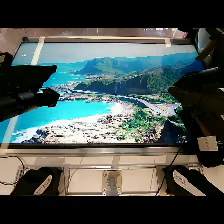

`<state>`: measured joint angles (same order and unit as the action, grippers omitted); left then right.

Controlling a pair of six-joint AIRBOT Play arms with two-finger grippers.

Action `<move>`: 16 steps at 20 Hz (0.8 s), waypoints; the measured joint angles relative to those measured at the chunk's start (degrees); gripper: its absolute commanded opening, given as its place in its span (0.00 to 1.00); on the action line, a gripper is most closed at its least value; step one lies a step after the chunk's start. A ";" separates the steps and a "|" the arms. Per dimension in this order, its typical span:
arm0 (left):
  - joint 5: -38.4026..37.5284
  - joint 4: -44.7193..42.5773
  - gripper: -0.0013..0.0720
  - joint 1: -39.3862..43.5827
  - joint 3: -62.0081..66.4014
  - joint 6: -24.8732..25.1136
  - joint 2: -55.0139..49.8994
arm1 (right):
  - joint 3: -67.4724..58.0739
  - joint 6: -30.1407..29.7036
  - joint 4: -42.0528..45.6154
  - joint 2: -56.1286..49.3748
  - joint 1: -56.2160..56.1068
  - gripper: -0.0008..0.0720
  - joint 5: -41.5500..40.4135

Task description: Fold the clothes and pants, and hang the long-sleeved shirts on hangers.

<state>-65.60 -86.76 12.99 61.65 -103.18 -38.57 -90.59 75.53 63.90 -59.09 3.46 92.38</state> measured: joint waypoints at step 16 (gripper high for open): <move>1.18 -1.38 0.91 -0.17 0.02 0.02 -2.03 | 0.00 0.00 0.00 -0.15 0.00 0.02 0.39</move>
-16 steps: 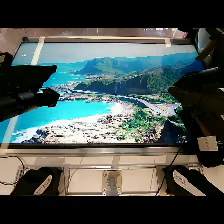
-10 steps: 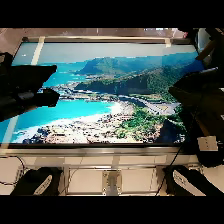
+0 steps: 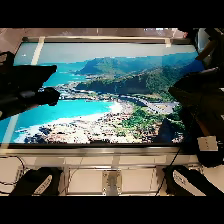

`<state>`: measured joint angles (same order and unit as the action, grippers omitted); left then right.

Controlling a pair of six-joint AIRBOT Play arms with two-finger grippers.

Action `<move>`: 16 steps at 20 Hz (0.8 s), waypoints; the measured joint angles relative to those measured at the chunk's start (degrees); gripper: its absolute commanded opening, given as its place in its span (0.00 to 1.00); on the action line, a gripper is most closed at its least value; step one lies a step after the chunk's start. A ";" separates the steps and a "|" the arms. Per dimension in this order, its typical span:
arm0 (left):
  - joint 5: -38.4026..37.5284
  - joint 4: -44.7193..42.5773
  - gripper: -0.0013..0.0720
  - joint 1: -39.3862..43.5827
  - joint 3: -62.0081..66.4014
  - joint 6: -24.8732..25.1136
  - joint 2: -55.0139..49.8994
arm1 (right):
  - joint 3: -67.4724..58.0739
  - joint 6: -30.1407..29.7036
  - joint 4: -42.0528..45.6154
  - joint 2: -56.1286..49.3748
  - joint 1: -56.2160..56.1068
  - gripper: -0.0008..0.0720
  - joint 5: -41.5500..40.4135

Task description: Fold the clothes and pants, and hang the long-sleeved shirts on hangers.

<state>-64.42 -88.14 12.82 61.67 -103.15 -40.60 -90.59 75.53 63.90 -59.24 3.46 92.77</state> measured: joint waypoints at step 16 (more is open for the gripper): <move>24.17 -7.48 0.67 -36.24 0.00 -23.28 -30.80 | 0.07 0.02 0.02 -0.83 0.00 0.02 -9.05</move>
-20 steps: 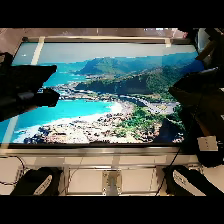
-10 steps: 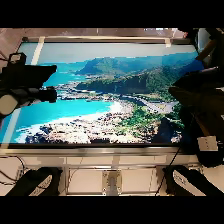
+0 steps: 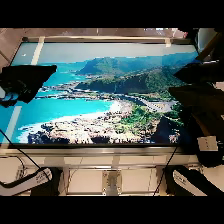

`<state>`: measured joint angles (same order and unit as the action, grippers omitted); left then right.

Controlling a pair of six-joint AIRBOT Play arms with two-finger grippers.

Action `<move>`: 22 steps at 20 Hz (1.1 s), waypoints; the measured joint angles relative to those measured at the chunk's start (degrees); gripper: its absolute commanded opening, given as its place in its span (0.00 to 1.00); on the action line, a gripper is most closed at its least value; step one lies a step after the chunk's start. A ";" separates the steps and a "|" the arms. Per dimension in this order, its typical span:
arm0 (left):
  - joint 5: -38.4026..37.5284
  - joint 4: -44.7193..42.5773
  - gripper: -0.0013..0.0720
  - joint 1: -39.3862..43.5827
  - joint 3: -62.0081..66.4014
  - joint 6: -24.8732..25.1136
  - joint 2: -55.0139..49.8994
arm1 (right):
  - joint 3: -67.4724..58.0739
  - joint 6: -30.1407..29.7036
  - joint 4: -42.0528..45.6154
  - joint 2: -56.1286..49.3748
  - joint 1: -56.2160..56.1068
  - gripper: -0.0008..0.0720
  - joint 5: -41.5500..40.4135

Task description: Fold the clothes and pants, and hang the long-sleeved shirts on hangers.

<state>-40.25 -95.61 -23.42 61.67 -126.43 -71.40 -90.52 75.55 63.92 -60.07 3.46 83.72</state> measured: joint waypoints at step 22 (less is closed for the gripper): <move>17.70 25.90 0.07 -12.85 11.52 19.58 -28.70 | 0.13 3.41 -1.14 -6.32 -0.04 0.02 -3.72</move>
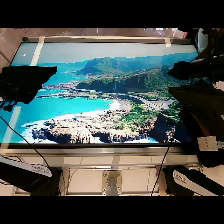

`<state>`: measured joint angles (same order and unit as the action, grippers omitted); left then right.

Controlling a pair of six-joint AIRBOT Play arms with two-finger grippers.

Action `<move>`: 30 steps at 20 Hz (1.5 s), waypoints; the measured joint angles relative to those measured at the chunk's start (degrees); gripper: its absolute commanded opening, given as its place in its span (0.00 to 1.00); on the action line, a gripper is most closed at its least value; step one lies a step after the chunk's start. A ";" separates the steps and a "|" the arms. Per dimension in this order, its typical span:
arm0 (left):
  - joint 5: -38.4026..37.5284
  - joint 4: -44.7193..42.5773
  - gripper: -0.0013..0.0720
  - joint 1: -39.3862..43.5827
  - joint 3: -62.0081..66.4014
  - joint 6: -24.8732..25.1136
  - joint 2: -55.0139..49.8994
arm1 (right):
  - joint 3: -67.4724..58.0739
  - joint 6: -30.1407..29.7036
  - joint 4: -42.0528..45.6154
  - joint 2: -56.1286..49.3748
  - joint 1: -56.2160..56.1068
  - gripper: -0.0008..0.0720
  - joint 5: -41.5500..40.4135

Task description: Fold the clothes and pants, and hang the long-sleeved shirts on hangers.

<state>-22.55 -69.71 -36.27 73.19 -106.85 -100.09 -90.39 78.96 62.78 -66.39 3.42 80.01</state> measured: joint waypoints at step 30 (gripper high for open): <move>-34.32 -5.01 0.91 43.52 -18.40 7.82 49.94 | -3.30 -7.89 5.44 -1.75 0.11 0.59 10.29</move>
<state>-56.86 -74.72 7.25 54.78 -99.02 -50.15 -93.69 71.07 68.23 -68.14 3.53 90.30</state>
